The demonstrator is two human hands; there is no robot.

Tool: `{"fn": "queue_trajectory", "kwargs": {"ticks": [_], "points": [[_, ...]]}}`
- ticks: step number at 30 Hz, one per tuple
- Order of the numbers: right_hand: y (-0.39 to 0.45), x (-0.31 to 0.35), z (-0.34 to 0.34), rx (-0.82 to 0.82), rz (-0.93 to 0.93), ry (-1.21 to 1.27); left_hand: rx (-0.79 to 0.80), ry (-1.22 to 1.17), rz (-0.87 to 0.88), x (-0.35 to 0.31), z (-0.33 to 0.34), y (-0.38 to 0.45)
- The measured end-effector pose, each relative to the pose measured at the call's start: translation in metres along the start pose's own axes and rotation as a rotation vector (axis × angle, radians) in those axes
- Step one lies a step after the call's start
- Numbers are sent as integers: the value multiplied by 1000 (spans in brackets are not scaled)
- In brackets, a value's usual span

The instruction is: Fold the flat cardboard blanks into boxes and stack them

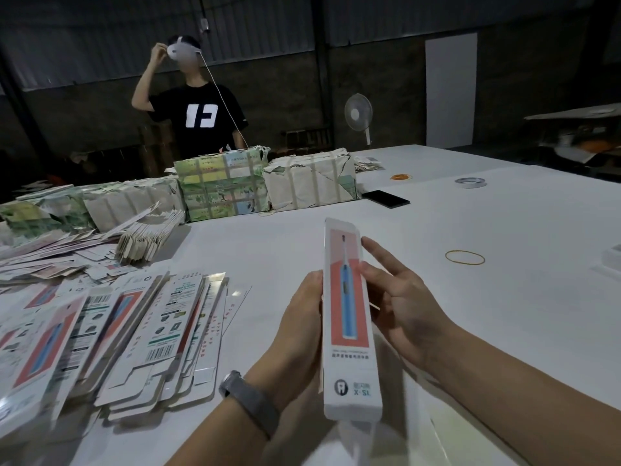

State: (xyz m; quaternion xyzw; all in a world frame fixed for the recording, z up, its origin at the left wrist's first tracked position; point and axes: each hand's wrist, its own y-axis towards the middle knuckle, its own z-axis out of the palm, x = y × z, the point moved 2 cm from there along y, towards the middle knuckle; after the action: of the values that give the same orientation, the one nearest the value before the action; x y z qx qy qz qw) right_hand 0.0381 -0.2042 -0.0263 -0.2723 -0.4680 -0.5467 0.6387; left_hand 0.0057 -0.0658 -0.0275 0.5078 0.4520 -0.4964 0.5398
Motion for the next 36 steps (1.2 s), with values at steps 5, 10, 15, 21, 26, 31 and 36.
{"fn": "queue_trajectory", "kwargs": {"ticks": [5, 10, 15, 21, 26, 31, 36], "points": [[-5, -3, 11, 52, -40, -177, -100, 189, 214, -7, -10, 5], [-8, 1, 12, 58, -97, -230, -71, 130, 249, -8, -12, 4], [-8, -2, 12, 132, -49, -275, -99, 107, 243, -8, -15, 4], [-8, -6, 10, 133, -44, -358, -107, 143, 247, -1, -14, 6], [-5, -8, 10, 75, -79, -327, -73, 188, 261, 1, -11, 6], [0, -1, 4, 29, -92, -297, -32, 234, 263, 3, -5, 6], [2, 1, 0, 0, -109, -286, -15, 241, 240, 7, 0, 4]]}}
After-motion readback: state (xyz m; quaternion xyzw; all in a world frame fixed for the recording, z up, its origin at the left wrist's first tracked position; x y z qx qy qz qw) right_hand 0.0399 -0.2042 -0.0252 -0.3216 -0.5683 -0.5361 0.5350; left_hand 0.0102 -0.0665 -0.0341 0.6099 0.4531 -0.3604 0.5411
